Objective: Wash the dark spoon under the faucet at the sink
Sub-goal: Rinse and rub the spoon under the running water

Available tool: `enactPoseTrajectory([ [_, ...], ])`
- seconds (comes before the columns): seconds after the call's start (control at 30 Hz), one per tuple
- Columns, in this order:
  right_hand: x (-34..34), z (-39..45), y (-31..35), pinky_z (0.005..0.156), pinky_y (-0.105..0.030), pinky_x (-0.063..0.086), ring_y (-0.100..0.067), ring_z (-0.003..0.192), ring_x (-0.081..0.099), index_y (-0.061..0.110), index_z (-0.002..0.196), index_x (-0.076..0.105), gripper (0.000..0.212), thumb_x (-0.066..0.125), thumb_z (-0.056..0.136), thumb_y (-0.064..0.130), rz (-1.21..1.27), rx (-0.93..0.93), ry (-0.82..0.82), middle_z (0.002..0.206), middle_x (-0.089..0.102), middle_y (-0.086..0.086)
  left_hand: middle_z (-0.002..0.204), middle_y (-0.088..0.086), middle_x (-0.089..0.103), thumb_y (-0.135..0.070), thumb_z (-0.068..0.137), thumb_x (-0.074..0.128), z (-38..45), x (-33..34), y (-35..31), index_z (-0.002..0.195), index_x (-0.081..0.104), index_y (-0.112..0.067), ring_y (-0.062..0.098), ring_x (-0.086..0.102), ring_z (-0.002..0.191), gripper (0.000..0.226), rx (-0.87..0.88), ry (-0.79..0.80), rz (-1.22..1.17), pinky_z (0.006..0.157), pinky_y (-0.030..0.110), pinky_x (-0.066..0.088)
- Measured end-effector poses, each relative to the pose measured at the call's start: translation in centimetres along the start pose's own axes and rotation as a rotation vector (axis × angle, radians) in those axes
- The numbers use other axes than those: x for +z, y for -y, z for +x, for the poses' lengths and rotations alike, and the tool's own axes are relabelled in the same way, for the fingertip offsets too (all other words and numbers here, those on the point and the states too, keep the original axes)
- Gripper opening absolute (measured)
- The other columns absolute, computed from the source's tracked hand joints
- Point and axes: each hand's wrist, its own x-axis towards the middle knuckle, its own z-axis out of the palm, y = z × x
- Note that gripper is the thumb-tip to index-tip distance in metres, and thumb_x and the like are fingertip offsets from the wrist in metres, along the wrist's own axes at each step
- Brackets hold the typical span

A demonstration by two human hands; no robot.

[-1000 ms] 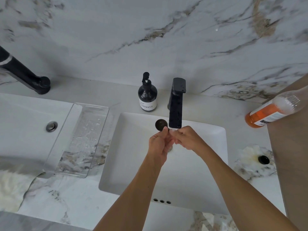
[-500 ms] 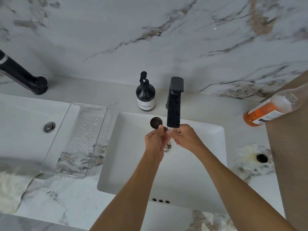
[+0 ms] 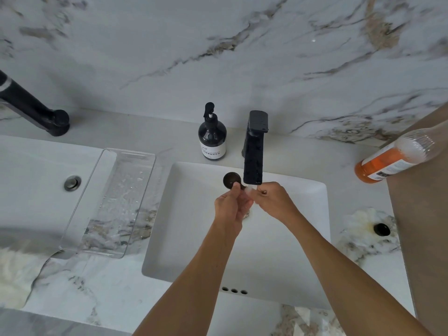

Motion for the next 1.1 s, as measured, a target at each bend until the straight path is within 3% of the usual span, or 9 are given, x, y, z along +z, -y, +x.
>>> enactPoseTrajectory([
  [0.13,0.2,0.1,0.4,0.054,-0.030,0.033,-0.018,0.053,0.042,0.004,0.060,0.045,0.056,0.060,0.093,0.047,0.001,-0.002,0.012,0.059,0.049,-0.007,0.095,0.014,0.076,-0.025,0.100,0.060,-0.1,0.0,0.2,0.103,0.073,0.001,0.021,0.074,0.085,0.029,0.010,0.004,0.008,0.070,0.025,0.061],
  [0.3,-0.6,-0.5,0.8,0.046,-0.020,0.035,-0.010,0.046,0.044,0.006,0.072,0.059,0.031,0.054,0.100,0.017,0.126,0.042,0.160,0.056,0.055,0.001,0.067,0.010,0.065,-0.021,0.101,0.059,0.0,-0.3,-0.7,0.081,0.070,0.001,0.020,0.066,0.063,0.032,0.044,-0.020,0.007,0.064,0.026,0.061],
  [0.43,-0.1,-0.1,0.9,0.050,-0.024,0.036,-0.009,0.042,0.044,-0.009,0.074,0.057,0.045,0.061,0.095,0.030,0.062,0.023,0.042,0.052,0.052,0.000,0.074,0.010,0.074,-0.022,0.100,0.061,-0.4,0.0,-0.7,0.085,0.072,-0.001,0.019,0.072,0.072,0.028,0.036,-0.007,0.014,0.069,0.026,0.061],
  [0.57,0.4,0.2,1.4,0.055,-0.030,0.039,-0.014,0.051,0.049,-0.009,0.073,0.058,0.060,0.061,0.092,0.048,0.008,0.027,-0.008,0.059,0.056,-0.006,0.087,0.013,0.078,-0.020,0.100,0.060,-0.5,0.3,-0.7,0.091,0.073,0.000,0.019,0.076,0.078,0.025,0.047,-0.005,0.010,0.072,0.026,0.060],
  [0.7,-0.2,-0.4,1.7,0.046,-0.023,0.032,-0.007,0.041,0.039,0.006,0.062,0.050,0.043,0.054,0.100,0.025,0.190,0.026,0.157,0.052,0.048,0.001,0.070,0.010,0.072,-0.020,0.100,0.060,-0.3,-0.2,-1.0,0.081,0.072,0.000,0.020,0.069,0.066,0.030,0.058,-0.043,0.028,0.063,0.025,0.060],
  [0.8,-0.8,-0.8,1.4,0.046,-0.025,0.034,-0.010,0.043,0.044,0.005,0.070,0.058,0.033,0.049,0.101,0.011,0.193,0.035,0.230,0.057,0.060,0.000,0.060,0.008,0.068,-0.019,0.101,0.059,-0.1,-0.3,-1.1,0.076,0.069,0.000,0.021,0.063,0.061,0.033,0.070,-0.055,0.027,0.068,0.028,0.058],
  [1.0,-1.3,-1.0,1.0,0.047,-0.024,0.043,-0.012,0.045,0.053,0.006,0.078,0.066,0.027,0.055,0.100,0.018,0.116,0.045,0.185,0.064,0.067,-0.003,0.063,0.007,0.065,-0.007,0.089,0.074,0.1,0.2,0.3,0.071,0.061,-0.008,0.020,0.063,0.058,0.022,0.095,-0.052,0.137,0.087,0.041,0.055],
  [1.1,-1.8,-1.1,0.7,0.050,-0.023,0.046,-0.011,0.047,0.056,0.000,0.084,0.067,0.025,0.055,0.100,0.016,0.105,0.068,0.183,0.067,0.069,-0.004,0.063,0.008,0.065,-0.011,0.096,0.065,0.2,0.4,0.3,0.073,0.067,-0.005,0.023,0.061,0.059,0.024,0.108,-0.035,0.135,0.079,0.041,0.053],
])
